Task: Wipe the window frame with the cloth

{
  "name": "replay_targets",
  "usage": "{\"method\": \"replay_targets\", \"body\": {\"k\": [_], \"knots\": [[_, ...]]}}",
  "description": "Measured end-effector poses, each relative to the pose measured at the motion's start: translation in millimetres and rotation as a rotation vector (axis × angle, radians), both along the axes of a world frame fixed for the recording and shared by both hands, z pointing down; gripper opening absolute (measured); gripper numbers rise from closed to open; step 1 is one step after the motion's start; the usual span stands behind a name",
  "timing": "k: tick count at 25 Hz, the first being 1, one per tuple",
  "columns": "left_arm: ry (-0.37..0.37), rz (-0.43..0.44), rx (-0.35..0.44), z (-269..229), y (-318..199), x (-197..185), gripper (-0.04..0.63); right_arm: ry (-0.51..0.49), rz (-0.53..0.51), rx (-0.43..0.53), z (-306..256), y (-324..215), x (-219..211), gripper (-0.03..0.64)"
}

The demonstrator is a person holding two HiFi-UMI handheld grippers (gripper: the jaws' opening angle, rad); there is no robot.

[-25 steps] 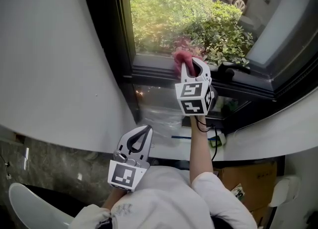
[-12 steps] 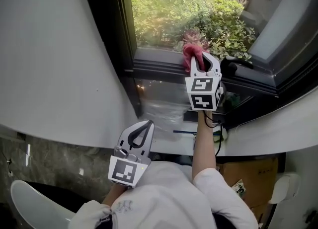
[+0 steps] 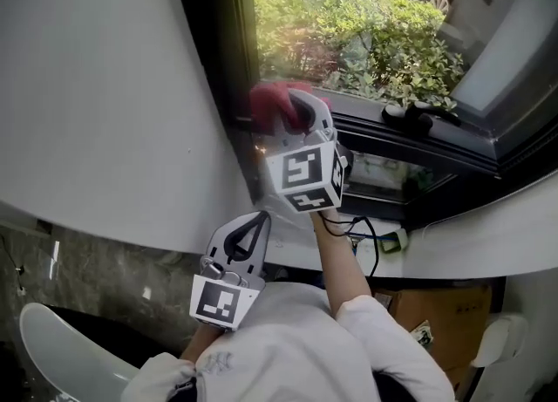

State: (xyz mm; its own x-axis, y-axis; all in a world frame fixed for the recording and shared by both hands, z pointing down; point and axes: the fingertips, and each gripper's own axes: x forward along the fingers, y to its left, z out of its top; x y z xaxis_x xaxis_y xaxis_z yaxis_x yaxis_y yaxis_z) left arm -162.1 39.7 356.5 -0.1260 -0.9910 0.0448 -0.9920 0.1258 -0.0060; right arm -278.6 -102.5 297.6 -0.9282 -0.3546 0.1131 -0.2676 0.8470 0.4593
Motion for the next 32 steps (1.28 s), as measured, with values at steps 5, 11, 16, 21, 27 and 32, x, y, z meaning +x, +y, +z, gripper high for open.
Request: {"method": "replay_targets", "body": {"k": [5, 11, 16, 21, 27, 32], "knots": [[0.015, -0.019, -0.006, 3.2, 7.0, -4.5, 0.009, 0.138, 0.054, 0.087, 31.6, 7.5, -24.1, 0.067], [0.017, -0.023, -0.006, 3.8, 7.4, -5.8, 0.009, 0.13, 0.069, 0.139, 36.9, 8.3, -27.1, 0.067], [0.017, -0.028, -0.003, 4.5, 5.2, -6.0, 0.009, 0.123, 0.069, 0.109, 38.1, 7.1, -24.7, 0.067], [0.024, -0.038, 0.025, -1.0, 6.6, -6.7, 0.009, 0.118, 0.081, 0.099, 39.0, 5.3, -22.1, 0.067], [0.007, -0.09, 0.072, -18.8, 3.1, -21.7, 0.009, 0.109, 0.082, 0.094, 38.0, 2.7, -17.8, 0.067], [0.006, -0.071, 0.105, -29.3, -6.1, -17.6, 0.009, 0.108, 0.083, 0.092, 39.1, 1.1, -16.1, 0.067]]}}
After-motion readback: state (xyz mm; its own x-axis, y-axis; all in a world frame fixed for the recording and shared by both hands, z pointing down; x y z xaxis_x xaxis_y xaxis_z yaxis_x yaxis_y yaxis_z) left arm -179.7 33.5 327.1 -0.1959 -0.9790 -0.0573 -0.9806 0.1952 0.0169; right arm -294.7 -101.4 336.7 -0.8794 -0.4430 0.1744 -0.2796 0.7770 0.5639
